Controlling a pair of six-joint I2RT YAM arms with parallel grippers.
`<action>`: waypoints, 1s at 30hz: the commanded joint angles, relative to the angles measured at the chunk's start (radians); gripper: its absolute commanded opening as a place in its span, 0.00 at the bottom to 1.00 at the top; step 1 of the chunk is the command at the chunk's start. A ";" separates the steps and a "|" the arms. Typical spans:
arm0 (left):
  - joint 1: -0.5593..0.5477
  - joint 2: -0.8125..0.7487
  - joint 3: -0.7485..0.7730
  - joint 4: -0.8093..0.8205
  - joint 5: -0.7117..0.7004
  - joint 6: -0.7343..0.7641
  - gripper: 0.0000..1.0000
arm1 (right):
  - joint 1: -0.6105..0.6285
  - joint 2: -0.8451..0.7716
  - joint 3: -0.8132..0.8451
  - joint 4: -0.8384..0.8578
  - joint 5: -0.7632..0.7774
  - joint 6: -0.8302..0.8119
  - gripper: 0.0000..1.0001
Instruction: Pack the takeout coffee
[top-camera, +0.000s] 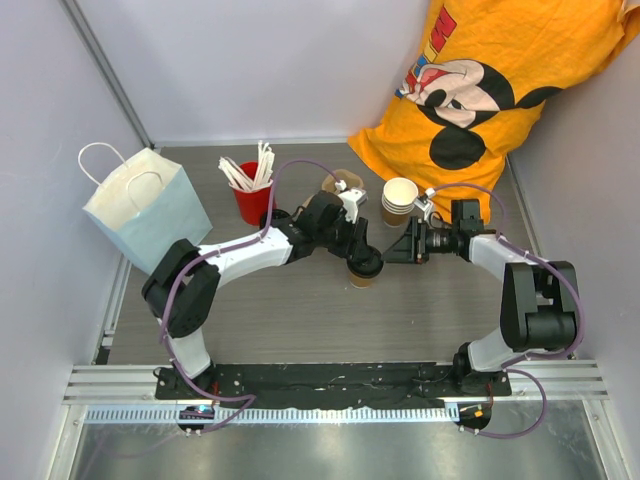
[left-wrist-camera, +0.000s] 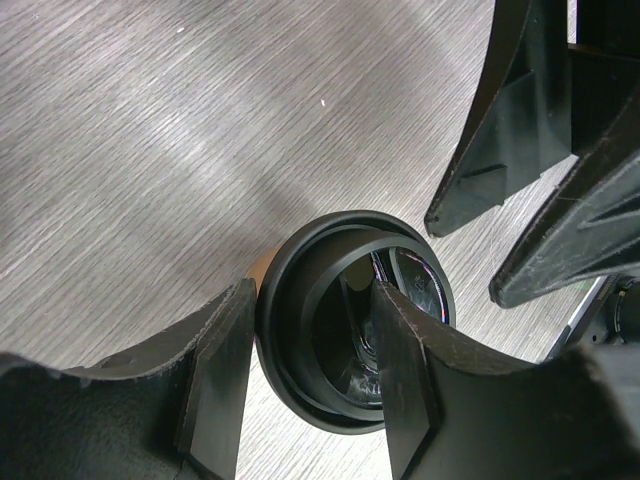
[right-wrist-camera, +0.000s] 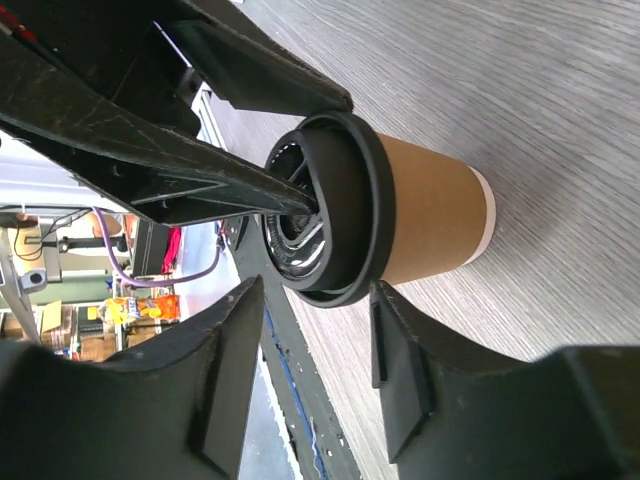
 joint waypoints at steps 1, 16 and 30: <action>0.012 0.066 -0.069 -0.182 -0.083 0.049 0.52 | 0.012 -0.033 0.033 0.000 0.004 -0.010 0.59; 0.071 -0.038 -0.075 -0.162 0.018 0.061 0.71 | 0.065 -0.014 0.069 -0.078 0.070 -0.087 0.64; 0.098 -0.062 0.012 -0.174 0.144 0.043 0.86 | 0.098 0.038 0.158 -0.132 0.163 -0.115 0.73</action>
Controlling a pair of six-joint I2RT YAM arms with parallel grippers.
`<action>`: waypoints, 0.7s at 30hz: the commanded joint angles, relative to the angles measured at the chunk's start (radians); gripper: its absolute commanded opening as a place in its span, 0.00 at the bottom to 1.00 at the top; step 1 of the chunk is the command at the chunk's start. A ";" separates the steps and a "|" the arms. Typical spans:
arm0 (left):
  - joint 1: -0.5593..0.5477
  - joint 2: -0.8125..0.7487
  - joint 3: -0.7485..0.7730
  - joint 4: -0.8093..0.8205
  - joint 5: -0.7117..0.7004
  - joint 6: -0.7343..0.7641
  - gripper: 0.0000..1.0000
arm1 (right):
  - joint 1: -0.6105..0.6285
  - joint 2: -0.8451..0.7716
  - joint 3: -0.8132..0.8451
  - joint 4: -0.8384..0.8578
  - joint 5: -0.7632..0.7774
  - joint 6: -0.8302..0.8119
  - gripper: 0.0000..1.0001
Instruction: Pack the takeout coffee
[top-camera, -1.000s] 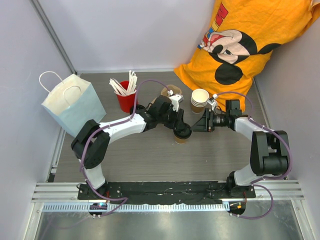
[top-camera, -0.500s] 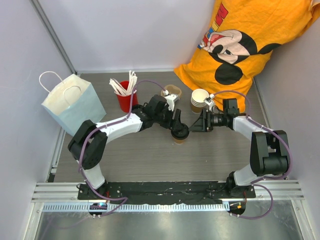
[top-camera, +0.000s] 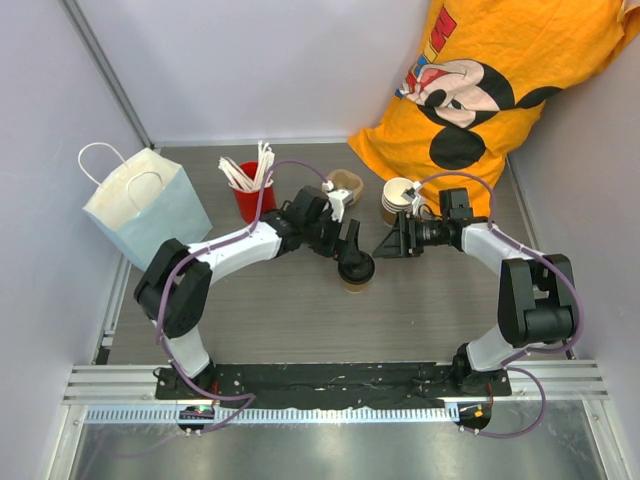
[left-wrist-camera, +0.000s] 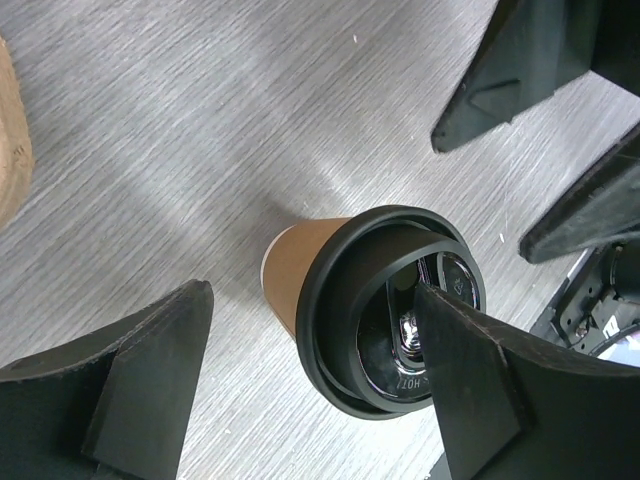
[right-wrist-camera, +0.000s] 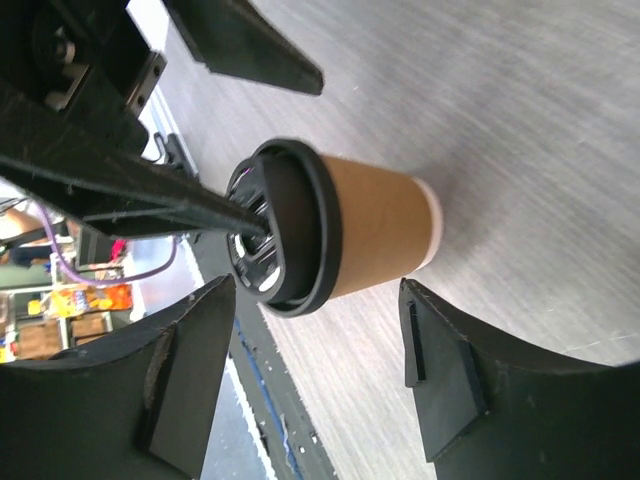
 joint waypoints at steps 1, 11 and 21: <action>0.019 -0.031 0.032 -0.060 0.047 0.014 0.88 | 0.024 0.014 0.051 -0.012 0.057 -0.018 0.73; 0.053 -0.052 0.085 -0.069 0.100 -0.016 0.94 | 0.051 0.000 0.050 -0.026 0.079 -0.029 0.74; 0.127 -0.129 0.017 -0.092 0.111 0.027 0.96 | 0.081 -0.014 0.068 -0.078 0.096 -0.057 0.74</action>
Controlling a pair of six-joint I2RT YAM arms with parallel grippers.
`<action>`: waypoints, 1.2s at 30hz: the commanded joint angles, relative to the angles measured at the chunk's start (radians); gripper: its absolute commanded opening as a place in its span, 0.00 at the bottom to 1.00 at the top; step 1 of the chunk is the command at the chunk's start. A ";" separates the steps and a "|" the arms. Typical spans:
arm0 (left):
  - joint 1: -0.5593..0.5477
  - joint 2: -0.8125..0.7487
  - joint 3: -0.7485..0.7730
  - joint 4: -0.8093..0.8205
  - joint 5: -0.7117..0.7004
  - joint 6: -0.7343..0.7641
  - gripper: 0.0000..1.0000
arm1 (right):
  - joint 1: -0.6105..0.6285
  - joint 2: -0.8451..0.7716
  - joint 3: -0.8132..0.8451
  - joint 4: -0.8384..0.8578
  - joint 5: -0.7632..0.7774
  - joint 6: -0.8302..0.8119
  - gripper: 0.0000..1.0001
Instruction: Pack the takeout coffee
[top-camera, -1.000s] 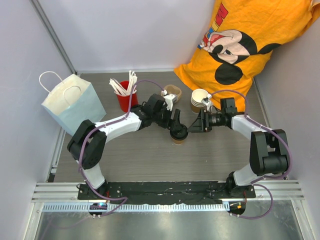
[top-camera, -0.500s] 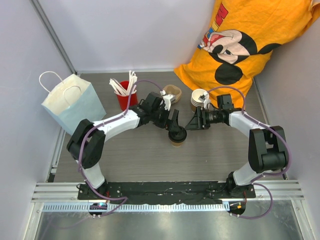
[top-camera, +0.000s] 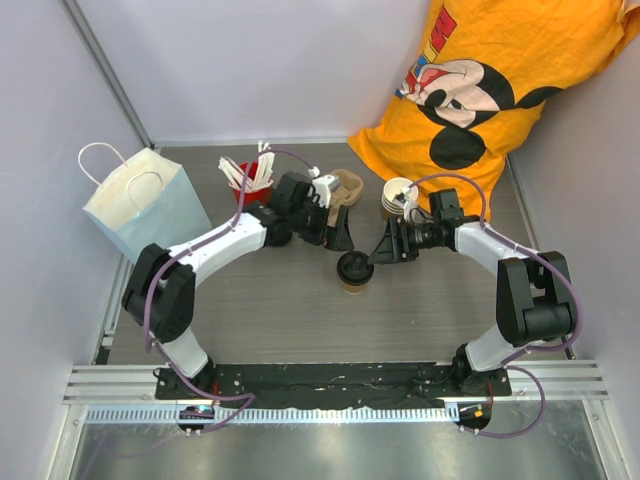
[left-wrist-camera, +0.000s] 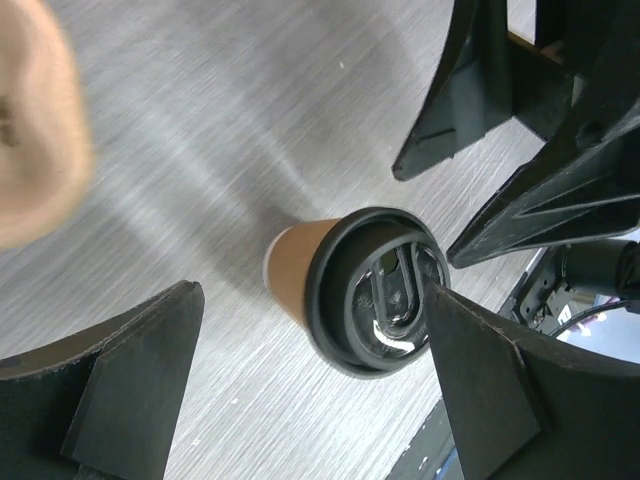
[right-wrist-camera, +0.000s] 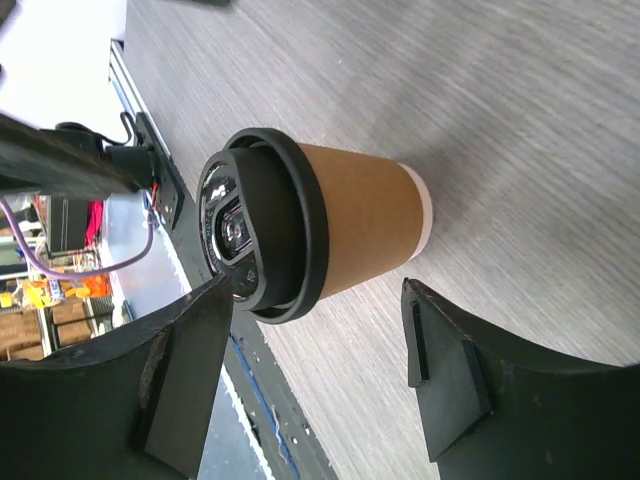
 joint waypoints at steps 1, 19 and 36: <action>0.061 -0.092 -0.052 0.000 0.011 0.033 0.96 | 0.025 -0.031 0.052 -0.029 0.016 -0.026 0.74; 0.093 -0.089 -0.176 0.069 0.053 0.032 0.94 | 0.108 0.035 0.100 -0.009 0.084 0.035 0.74; 0.070 -0.040 -0.187 0.107 0.054 0.017 0.93 | 0.128 0.086 0.080 0.036 0.136 0.054 0.70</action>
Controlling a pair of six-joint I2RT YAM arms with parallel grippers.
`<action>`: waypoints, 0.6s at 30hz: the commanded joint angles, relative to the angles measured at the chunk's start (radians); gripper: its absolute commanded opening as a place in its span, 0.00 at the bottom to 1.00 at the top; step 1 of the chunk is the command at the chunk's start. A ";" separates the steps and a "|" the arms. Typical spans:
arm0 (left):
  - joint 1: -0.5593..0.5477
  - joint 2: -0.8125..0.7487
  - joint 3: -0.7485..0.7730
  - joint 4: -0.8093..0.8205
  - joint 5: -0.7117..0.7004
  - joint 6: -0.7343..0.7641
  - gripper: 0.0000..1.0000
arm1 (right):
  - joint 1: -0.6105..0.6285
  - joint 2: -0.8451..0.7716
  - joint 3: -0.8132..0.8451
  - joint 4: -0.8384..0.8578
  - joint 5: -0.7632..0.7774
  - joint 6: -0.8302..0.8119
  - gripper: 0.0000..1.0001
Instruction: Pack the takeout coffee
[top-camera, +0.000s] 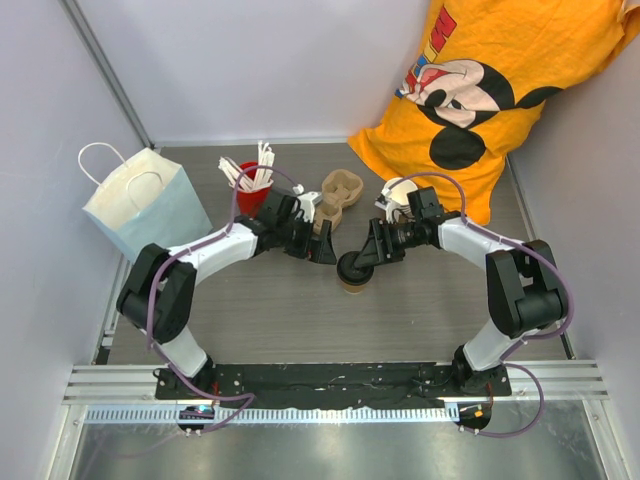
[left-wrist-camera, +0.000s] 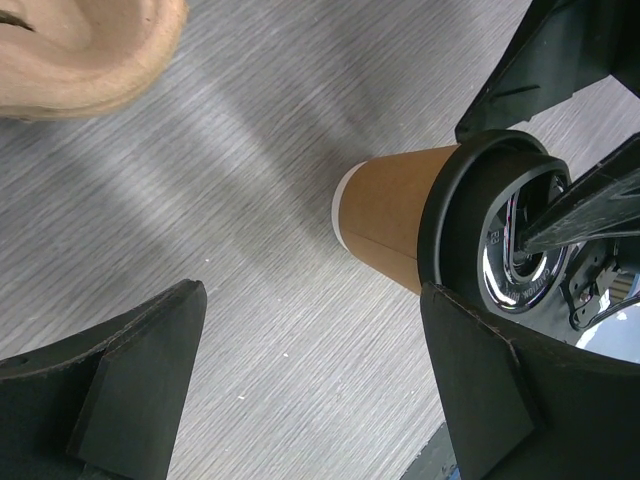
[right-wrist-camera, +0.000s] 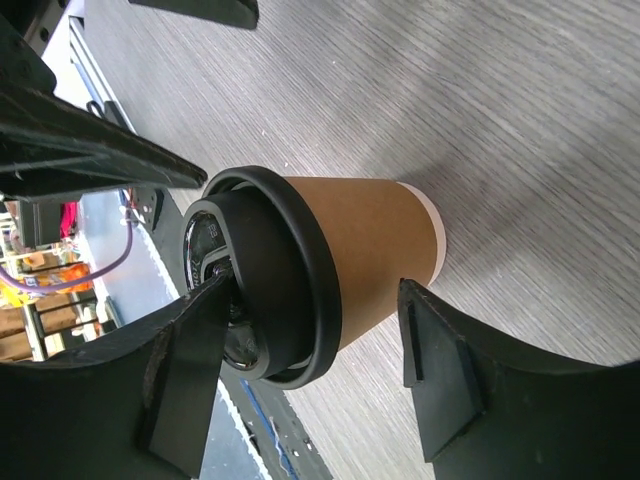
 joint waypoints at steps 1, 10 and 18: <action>-0.013 0.003 0.007 0.053 0.021 -0.012 0.93 | 0.009 0.022 0.018 0.038 0.029 0.006 0.66; -0.014 0.000 0.009 0.063 0.044 -0.021 0.92 | 0.025 0.027 0.009 0.034 0.047 -0.013 0.58; -0.014 -0.008 -0.006 0.098 0.096 -0.043 0.92 | 0.028 0.024 0.004 0.031 0.052 -0.020 0.58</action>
